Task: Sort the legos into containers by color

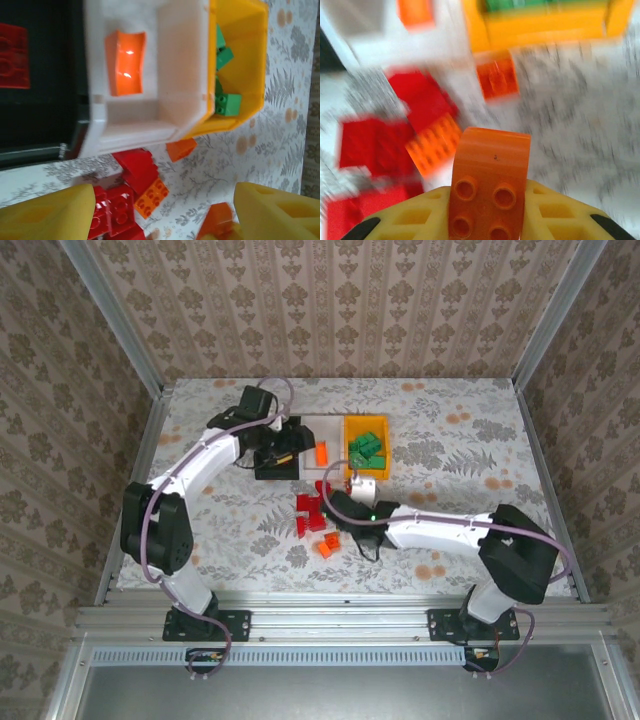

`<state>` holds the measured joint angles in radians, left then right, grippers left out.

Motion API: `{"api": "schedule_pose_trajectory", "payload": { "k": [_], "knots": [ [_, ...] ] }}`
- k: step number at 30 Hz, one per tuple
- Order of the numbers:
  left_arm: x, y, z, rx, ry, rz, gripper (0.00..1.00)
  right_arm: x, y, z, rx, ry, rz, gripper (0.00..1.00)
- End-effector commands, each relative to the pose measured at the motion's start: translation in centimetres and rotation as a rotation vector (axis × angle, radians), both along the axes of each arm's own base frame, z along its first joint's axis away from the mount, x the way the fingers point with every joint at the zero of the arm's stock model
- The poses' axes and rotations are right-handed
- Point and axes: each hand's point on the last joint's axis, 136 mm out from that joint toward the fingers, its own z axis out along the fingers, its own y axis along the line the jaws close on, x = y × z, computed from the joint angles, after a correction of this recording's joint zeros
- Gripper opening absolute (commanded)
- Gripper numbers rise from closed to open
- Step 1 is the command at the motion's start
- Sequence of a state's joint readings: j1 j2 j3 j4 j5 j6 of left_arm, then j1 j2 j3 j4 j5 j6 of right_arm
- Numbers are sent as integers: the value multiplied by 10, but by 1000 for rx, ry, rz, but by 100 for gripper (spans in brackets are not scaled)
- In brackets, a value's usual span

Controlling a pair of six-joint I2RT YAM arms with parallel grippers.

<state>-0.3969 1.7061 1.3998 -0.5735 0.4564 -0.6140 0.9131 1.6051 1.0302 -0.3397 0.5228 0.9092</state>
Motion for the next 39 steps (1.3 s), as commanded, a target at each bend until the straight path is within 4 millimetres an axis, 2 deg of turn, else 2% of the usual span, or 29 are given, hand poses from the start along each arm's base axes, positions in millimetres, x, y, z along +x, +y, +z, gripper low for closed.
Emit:
{"api": "schedule_pose_trajectory", "payload": {
  "k": [1, 5, 9, 13, 18, 22, 24, 28, 32, 34, 36, 39],
  "knots": [
    [10, 17, 12, -14, -30, 53, 76, 65, 11, 23, -85, -57, 115, 32],
    [20, 34, 5, -9, -10, 102, 75, 126, 27, 13, -165, -26, 174, 32],
    [29, 51, 6, -17, -10, 146, 75, 162, 45, 8, -217, -17, 242, 33],
    [33, 61, 6, -10, -13, 169, 76, 184, 51, 1, -236, 7, 253, 35],
    [34, 61, 3, -10, -6, 166, 76, 193, 55, -3, -230, 17, 257, 44],
    [34, 60, 2, -9, -5, 164, 76, 191, 56, 1, -209, 18, 259, 52],
    [34, 59, 3, -15, -4, 162, 76, 190, 54, 6, -209, 11, 254, 53],
    [32, 55, 8, -32, -11, 148, 76, 177, 42, 30, -185, -30, 233, 53],
    [22, 45, 17, 30, -51, 95, 76, 147, 19, 78, -122, -121, 222, 55],
    [18, 41, 24, 77, -81, 72, 76, 128, 6, 93, -91, -155, 216, 56],
    [16, 40, 33, 108, -102, 71, 76, 107, -11, 95, -76, -170, 206, 56],
    [12, 42, 47, 183, -128, 66, 73, 82, -41, 83, -73, -178, 137, 57]
  ]
}}
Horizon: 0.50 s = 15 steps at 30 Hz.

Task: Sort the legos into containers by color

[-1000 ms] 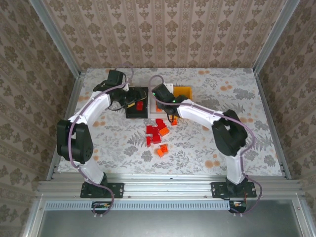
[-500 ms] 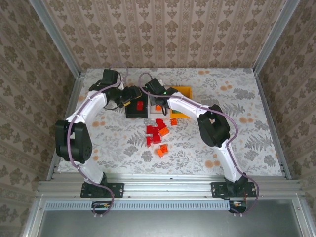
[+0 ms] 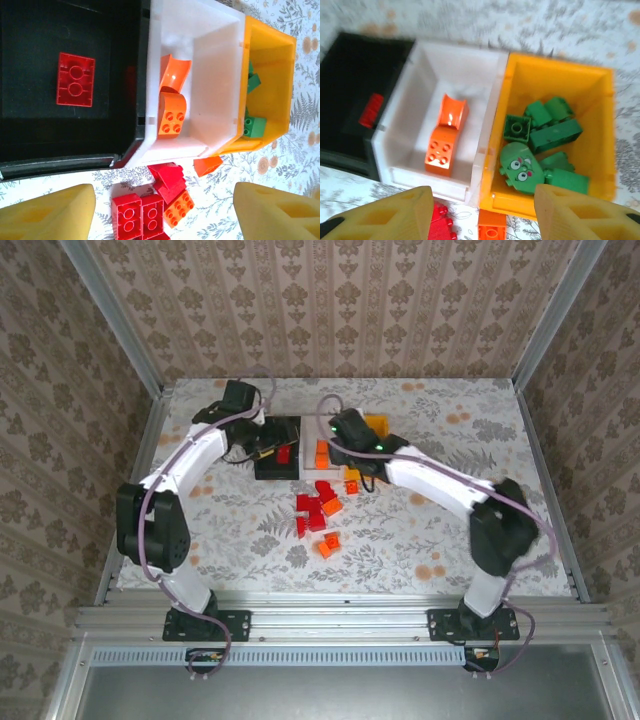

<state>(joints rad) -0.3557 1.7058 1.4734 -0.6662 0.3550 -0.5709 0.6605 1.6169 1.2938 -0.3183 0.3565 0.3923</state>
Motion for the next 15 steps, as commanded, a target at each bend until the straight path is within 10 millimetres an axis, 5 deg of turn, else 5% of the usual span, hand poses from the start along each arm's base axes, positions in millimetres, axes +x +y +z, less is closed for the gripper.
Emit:
{"api": "schedule_pose_trajectory", "payload": {
  "k": [1, 4, 7, 15],
  "knots": [
    [-8, 10, 37, 121, -90, -13, 72, -19, -28, -16, 39, -19, -88, 57],
    [-38, -12, 25, 193, -82, -79, 71, -40, -41, -38, 94, -5, -119, 56],
    [-73, -34, -10, 242, -66, -131, 68, -52, -44, -60, 114, 10, -101, 55],
    [-125, -37, -86, 367, -5, -83, 56, -62, -39, -84, 207, 25, -111, 52]
  ]
}}
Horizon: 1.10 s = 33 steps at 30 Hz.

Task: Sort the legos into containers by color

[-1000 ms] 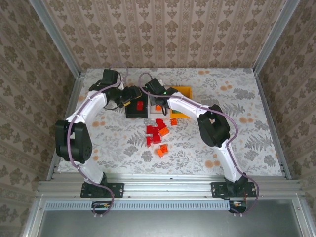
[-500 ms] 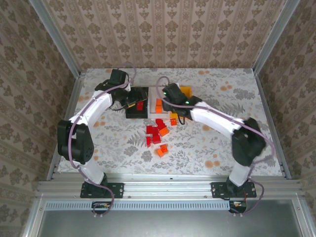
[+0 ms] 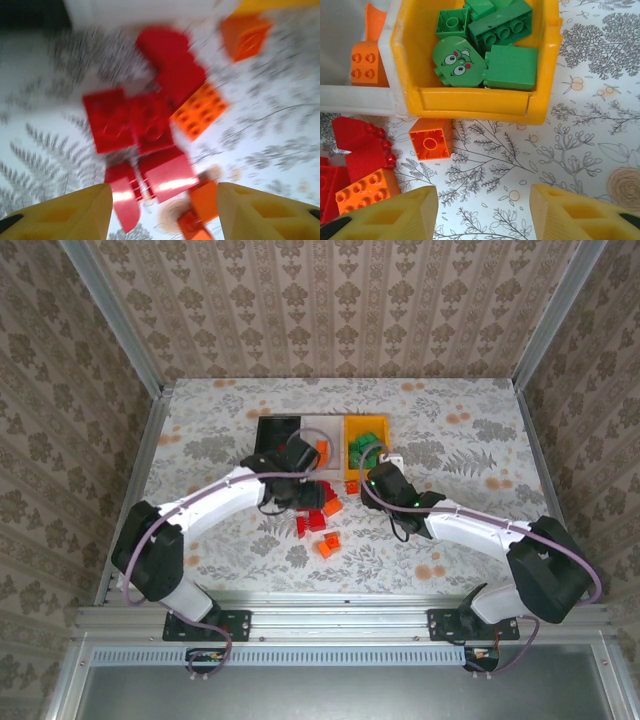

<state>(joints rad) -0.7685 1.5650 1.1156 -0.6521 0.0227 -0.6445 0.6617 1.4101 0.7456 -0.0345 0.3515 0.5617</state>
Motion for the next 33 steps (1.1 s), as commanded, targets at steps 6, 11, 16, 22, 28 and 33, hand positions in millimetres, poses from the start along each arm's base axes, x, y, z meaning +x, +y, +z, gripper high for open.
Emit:
{"api": "schedule_pose_trajectory", "payload": {
  "k": [6, 11, 16, 22, 28, 33],
  "knots": [
    [-8, 5, -37, 60, -14, 88, 50, 6, 0, 20, 96, -94, -57, 52],
    [-19, 10, -56, 95, 7, 105, 43, 7, 3, 17, 99, -83, -50, 52],
    [-26, 15, -63, 112, 2, 116, 42, 7, 4, 15, 97, -78, -49, 52],
    [-34, 22, -62, 109, -10, 134, 39, 8, 5, 17, 99, -81, -47, 52],
    [-39, 34, -59, 125, -34, 135, 41, 7, 7, 16, 105, -73, -34, 52],
    [-41, 31, -65, 110, -22, 130, 41, 6, 9, 16, 110, -71, -24, 52]
  ]
}}
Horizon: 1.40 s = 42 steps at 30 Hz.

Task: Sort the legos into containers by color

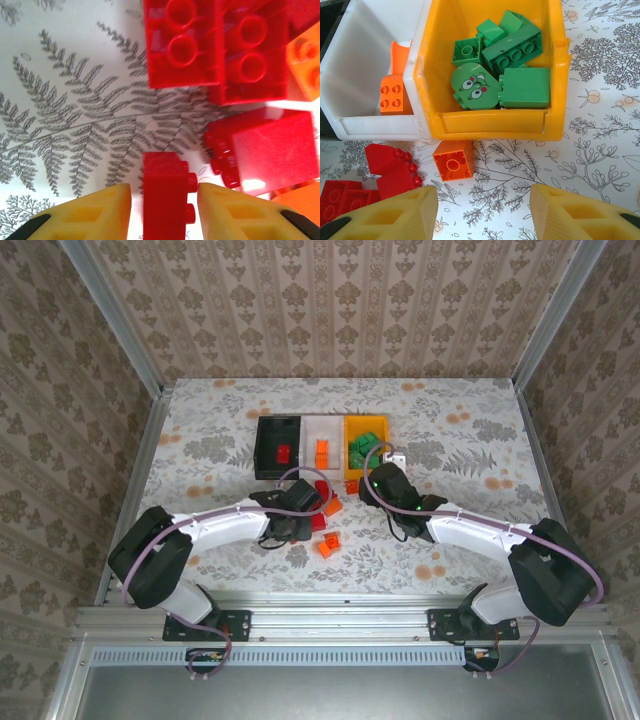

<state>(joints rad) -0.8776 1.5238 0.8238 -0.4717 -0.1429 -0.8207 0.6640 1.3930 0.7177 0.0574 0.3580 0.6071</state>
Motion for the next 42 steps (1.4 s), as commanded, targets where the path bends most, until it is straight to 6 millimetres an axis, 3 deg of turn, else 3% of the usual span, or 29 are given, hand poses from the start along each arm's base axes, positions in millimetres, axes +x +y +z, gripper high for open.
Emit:
{"api": "schedule_pose_trajectory", "payload": {
  "k": [1, 9, 13, 16, 19, 24, 27, 30, 34, 37, 38, 42],
  "knots": [
    [-4, 2, -3, 4, 7, 19, 41, 0, 5, 5, 30, -11, 8, 52],
    [-3, 11, -16, 59, 20, 20, 40, -2, 6, 4, 28, -7, 15, 53],
    [-6, 15, -23, 67, 34, 18, 27, -2, 6, 5, 28, -10, 15, 53],
    [-4, 14, -13, 66, 19, 8, 20, -2, 6, 5, 28, -12, 16, 53],
    [5, 11, 17, 54, -37, -26, 17, -2, 5, 7, 26, -18, 15, 53],
    [51, 23, 92, 66, -173, -36, 16, -3, 16, 6, 59, -4, 51, 53],
    [88, 32, 120, 6, -195, 2, 17, -4, 29, -5, 35, 28, 99, 53],
    [127, 39, 133, -32, -198, 36, 18, -10, 49, -5, 32, 38, 171, 53],
    [170, 33, 125, -56, -143, 42, 18, -18, 71, -5, -33, 34, 246, 55],
    [194, 29, 112, -15, -106, 50, 18, -19, 74, -7, -51, 34, 250, 56],
    [205, 36, 106, -8, -94, 72, 18, -19, 73, -8, -52, 34, 249, 56],
    [226, 41, 87, 30, -57, 109, 21, -20, 74, -4, -50, 24, 258, 56]
  ]
}}
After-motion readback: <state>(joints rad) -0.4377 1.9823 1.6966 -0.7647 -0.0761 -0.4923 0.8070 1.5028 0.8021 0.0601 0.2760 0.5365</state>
